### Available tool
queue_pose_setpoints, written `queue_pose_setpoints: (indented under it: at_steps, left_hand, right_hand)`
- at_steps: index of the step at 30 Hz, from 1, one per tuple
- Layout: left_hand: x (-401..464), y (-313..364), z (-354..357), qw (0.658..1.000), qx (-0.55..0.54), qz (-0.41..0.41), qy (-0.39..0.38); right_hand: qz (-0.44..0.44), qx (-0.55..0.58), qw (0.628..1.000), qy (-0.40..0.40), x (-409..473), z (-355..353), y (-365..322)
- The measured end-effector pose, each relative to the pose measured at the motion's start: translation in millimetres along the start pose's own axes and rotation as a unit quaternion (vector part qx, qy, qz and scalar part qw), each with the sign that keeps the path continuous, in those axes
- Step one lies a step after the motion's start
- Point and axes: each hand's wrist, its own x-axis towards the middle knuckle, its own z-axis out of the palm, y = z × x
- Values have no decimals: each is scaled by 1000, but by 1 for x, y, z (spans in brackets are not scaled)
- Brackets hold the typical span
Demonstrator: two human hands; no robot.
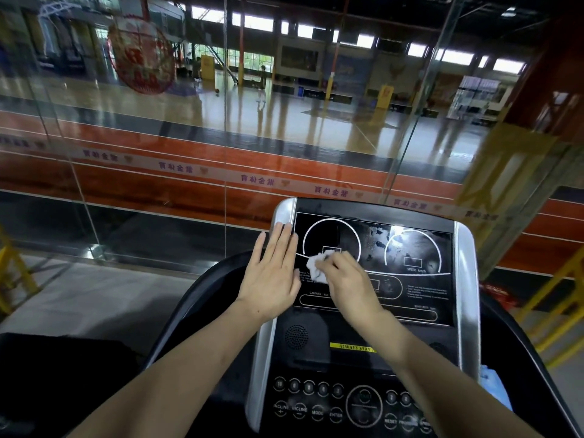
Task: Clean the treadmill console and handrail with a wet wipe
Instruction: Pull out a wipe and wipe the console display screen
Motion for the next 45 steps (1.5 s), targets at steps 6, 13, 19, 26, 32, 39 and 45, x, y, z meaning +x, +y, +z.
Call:
queue_pose_setpoints:
  at_steps: [6,13,19,26,32,39,45]
  left_hand:
    - [11,4,3,999,-22,-22,13]
    - [10,5,9,998,-40,-23,39]
    - [9,5,12,1000,-2,-2,17]
    - [7,7,11,999,18,32,22]
    - [8,7,8,999,35,30,17]
    - [9,6,9,999,17,28,31]
    - [10,8,3,999,3,34,14]
  right_hand:
    - [66,-23,997,33,71,-12,35]
    - [26,-3,999,36,-7,-7,12]
    - [97,-48,993,43,62,-21,53]
    - [52,-6,998,47,-18,-22,19]
    - [111,-45,991,61,44,-30,58]
    - [94,13,991,91,-26,-38,17]
    - [126,-35,989,63,15,-37,59]
